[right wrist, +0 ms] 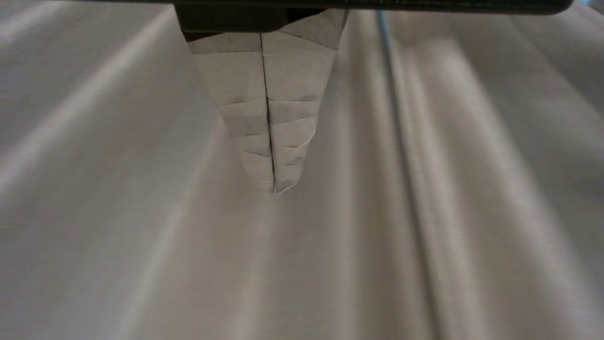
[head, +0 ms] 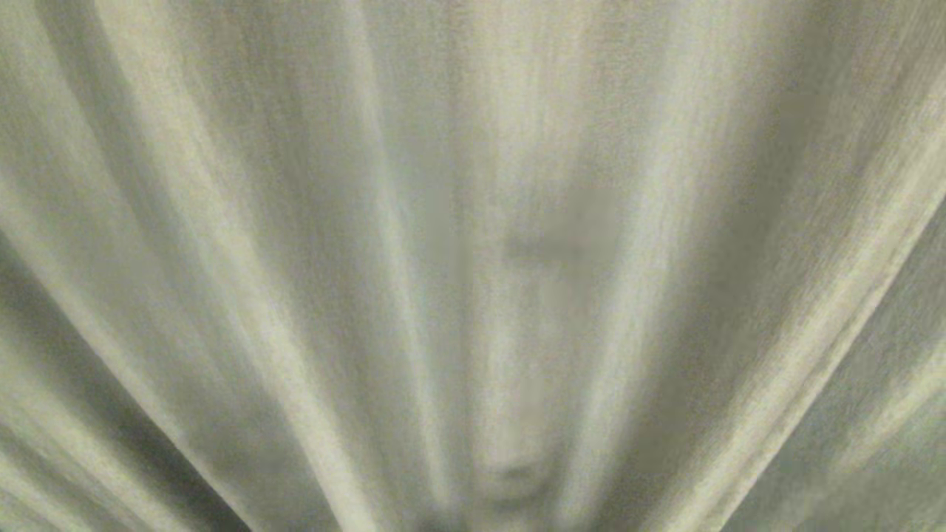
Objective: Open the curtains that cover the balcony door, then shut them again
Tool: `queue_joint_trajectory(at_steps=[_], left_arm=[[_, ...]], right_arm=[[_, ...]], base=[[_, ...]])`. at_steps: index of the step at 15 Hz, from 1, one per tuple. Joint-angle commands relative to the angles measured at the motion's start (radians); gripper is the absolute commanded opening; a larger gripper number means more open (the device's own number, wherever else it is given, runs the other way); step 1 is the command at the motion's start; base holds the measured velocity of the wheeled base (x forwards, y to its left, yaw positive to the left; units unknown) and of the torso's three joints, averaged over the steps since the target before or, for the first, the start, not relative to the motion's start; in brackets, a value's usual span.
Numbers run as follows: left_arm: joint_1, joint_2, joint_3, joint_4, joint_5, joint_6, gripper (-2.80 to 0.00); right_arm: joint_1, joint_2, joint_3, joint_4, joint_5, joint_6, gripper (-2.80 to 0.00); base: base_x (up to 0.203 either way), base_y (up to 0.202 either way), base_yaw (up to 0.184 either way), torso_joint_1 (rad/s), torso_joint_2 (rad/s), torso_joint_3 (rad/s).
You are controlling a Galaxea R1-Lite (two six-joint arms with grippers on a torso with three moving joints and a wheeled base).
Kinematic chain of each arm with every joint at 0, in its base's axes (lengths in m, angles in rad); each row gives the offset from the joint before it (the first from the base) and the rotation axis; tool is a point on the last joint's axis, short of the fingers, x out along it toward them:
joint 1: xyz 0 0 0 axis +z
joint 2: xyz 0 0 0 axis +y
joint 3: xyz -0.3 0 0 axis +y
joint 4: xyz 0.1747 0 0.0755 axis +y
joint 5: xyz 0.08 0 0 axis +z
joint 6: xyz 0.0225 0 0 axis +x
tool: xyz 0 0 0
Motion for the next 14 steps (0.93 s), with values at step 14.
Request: queue_joint_trajectory(at_steps=[14], left_arm=[[0.000,0.001,0.000,0.001,0.002,0.003,-2.80]], right_arm=[[0.000,0.000,0.000,0.000,0.000,-0.001,-2.80]], base=[[0.000,-0.190,0.003,0.003,0.00,0.002]])
